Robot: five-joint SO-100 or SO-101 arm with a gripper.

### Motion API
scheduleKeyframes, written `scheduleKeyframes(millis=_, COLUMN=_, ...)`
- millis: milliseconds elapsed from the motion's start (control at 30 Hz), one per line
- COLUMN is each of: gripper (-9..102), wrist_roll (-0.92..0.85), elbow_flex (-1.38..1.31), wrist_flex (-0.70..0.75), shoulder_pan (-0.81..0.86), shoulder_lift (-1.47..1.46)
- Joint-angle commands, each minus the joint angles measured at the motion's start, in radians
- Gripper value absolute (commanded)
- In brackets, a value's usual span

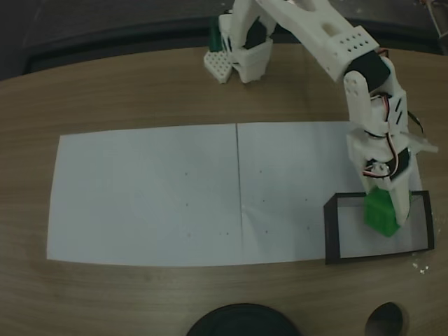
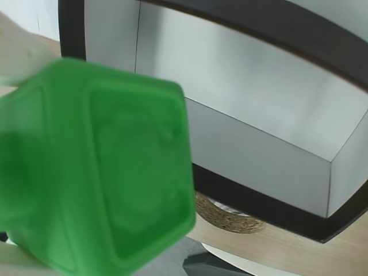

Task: Grab a green square and put it in the box.

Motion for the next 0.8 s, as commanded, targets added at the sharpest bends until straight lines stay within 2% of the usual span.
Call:
scheduleKeyframes(millis=0, gripper=28, wrist_roll=0.037, elbow_flex=-0.069, wrist_flex=0.008, shoulder_pan=0.014, shoulder_lift=0.034)
scheduleKeyframes(millis=233, gripper=27, wrist_roll=0.037, elbow_flex=-0.069, wrist_flex=0.020, shoulder_pan=0.012, shoulder_lift=0.046)
scheduleKeyframes(millis=367, gripper=15, wrist_roll=0.037, elbow_flex=-0.071, wrist_flex=0.098, shoulder_pan=0.014, shoulder_lift=0.172)
scheduleKeyframes(millis=400, gripper=5, wrist_roll=0.008, elbow_flex=-0.080, wrist_flex=0.179, shoulder_pan=0.014, shoulder_lift=0.301)
scheduleKeyframes(millis=467, gripper=0, wrist_roll=-0.080, elbow_flex=-0.080, wrist_flex=0.262, shoulder_pan=0.014, shoulder_lift=0.430)
scheduleKeyframes(millis=533, gripper=0, wrist_roll=-0.135, elbow_flex=-0.074, wrist_flex=0.370, shoulder_pan=0.017, shoulder_lift=0.577)
scheduleKeyframes(millis=633, gripper=0, wrist_roll=-0.127, elbow_flex=-0.072, wrist_flex=0.502, shoulder_pan=0.069, shoulder_lift=0.834)
scheduleKeyframes(millis=767, gripper=0, wrist_roll=-0.117, elbow_flex=-0.063, wrist_flex=0.615, shoulder_pan=0.278, shoulder_lift=1.170)
